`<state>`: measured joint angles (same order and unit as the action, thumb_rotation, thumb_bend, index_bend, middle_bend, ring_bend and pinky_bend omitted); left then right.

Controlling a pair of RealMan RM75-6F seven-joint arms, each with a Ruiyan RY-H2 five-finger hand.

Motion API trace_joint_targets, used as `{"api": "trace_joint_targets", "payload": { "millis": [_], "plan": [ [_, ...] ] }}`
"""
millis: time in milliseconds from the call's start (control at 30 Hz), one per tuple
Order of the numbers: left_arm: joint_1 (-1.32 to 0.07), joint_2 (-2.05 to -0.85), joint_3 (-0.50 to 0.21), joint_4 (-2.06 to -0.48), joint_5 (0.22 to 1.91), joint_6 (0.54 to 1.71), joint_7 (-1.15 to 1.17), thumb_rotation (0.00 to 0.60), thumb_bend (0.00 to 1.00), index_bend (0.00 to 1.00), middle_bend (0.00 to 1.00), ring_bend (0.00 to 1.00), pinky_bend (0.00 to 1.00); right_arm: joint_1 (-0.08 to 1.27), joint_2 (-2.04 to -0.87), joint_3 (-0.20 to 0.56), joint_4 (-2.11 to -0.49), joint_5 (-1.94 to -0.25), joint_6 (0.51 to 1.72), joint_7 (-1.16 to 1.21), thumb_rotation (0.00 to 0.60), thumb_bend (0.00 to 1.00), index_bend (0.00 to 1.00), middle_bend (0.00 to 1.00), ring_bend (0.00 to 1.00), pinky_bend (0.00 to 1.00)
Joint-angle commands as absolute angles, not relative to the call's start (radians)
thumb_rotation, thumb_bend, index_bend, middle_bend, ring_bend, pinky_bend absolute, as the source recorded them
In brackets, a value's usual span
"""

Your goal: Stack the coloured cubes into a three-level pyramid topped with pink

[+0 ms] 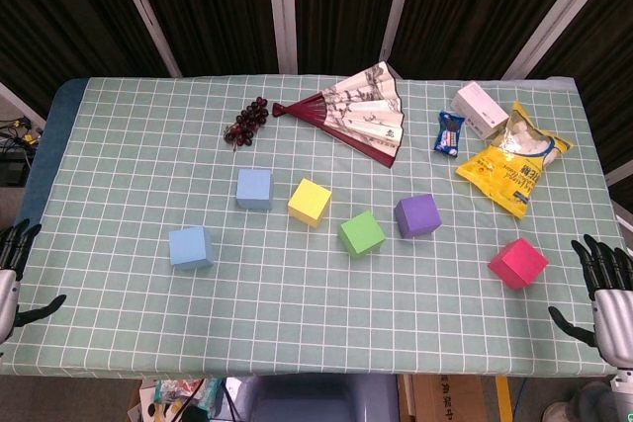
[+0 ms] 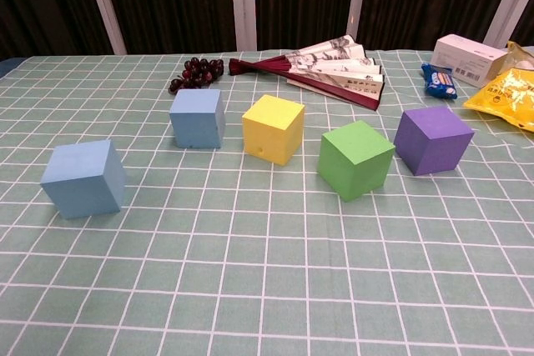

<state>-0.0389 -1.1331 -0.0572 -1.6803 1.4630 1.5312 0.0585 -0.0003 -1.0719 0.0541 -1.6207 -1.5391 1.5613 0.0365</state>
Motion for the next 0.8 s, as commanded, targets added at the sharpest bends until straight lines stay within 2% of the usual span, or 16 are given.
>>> {"api": "trace_joint_targets", "payload": {
  "millis": [33, 467, 800],
  "plan": [
    [-0.043, -1.137, -0.057, -1.677, 1.465, 1.527, 0.069, 0.6, 0.09, 0.0, 0.0, 0.0, 0.0, 0.001, -1.076, 0.054, -1.616, -1.539, 1.559, 0.041, 0.6, 0.24, 0.0, 0.0, 0.0, 0.0],
    [-0.057, -1.139, -0.069, -1.699, 1.43, 1.5, 0.103, 0.6, 0.09, 0.0, 0.0, 0.0, 0.0, 0.007, -1.082, 0.06, -1.62, -1.521, 1.545, 0.063, 0.6, 0.24, 0.0, 0.0, 0.0, 0.0],
    [-0.131, -1.06, -0.124, -1.856, 1.379, 1.421, 0.201, 0.6, 0.09, 0.0, 0.0, 0.0, 0.0, 0.017, -1.086, 0.068, -1.626, -1.493, 1.518, 0.071, 0.6, 0.24, 0.0, 0.0, 0.0, 0.0]
  ]
}}
